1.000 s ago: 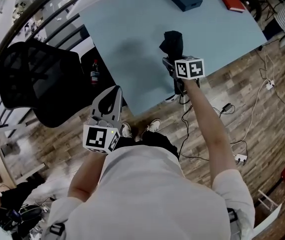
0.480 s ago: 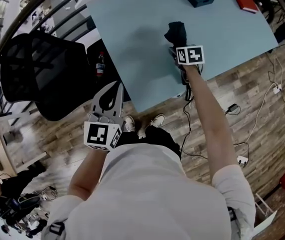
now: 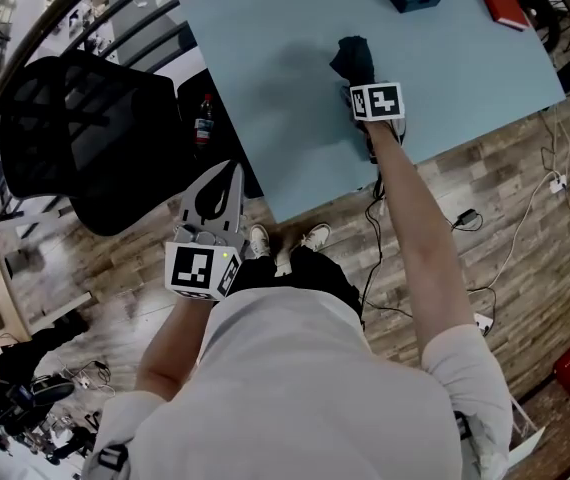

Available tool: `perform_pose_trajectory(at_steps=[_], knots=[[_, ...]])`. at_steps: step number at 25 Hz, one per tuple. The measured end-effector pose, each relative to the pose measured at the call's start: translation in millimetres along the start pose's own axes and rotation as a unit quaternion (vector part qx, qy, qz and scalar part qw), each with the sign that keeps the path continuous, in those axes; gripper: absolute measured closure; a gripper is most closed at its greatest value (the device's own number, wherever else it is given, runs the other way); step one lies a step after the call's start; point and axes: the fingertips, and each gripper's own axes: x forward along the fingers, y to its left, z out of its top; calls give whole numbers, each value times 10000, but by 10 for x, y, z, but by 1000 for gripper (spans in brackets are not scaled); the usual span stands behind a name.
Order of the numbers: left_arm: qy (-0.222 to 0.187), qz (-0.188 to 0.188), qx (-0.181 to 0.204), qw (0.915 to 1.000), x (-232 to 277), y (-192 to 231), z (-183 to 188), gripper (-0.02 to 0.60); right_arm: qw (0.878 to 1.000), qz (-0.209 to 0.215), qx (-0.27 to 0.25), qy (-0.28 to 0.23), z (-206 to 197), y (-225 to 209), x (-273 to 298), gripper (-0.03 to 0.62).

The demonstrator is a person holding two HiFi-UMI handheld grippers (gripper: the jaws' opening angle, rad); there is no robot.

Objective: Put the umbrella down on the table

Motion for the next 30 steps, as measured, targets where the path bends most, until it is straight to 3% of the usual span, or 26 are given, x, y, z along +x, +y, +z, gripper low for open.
perform_pose_trajectory(at_steps=[15, 24, 30], knots=[[195, 279, -68, 9994, -48, 145, -115, 558, 9971, -319, -547, 417, 3, -54, 365, 345], [226, 280, -148, 9992, -32, 139, -159, 558, 9978, -304, -478, 354, -35, -81, 406, 338], [173, 268, -151, 9994, -23, 105, -127, 558, 9995, -180, -44, 266, -2, -114, 401, 336]])
